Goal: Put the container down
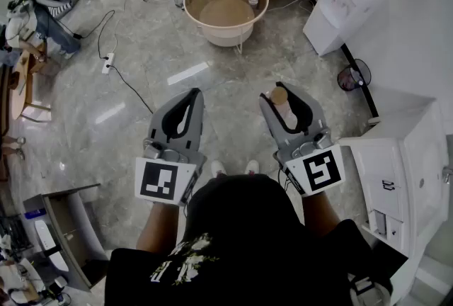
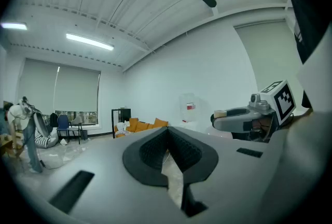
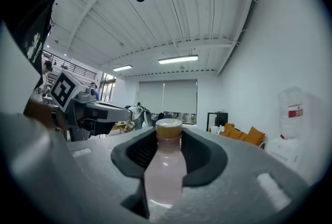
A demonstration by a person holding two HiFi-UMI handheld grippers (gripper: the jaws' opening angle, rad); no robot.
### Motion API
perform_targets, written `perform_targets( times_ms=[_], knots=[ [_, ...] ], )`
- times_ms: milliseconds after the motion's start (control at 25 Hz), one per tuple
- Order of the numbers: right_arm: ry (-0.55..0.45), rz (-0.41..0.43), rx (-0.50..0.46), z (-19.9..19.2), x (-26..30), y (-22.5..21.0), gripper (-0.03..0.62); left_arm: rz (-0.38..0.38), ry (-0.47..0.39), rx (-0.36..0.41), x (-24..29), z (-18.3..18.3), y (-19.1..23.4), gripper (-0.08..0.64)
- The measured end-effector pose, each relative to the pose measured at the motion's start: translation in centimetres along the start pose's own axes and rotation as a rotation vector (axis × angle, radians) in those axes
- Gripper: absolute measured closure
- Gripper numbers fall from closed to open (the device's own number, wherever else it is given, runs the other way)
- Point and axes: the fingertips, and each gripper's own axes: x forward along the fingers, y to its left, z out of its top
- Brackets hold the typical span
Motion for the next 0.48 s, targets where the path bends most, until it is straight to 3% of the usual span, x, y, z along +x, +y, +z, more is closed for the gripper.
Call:
perform_targets(
  times_ms=[480],
  knots=[
    [0.003,0.043,0.017,-1.3,-2.5,-1.8,0.457,0.045,0.020,-0.004,0.9,-1.0,-2.9,0.548]
  ],
)
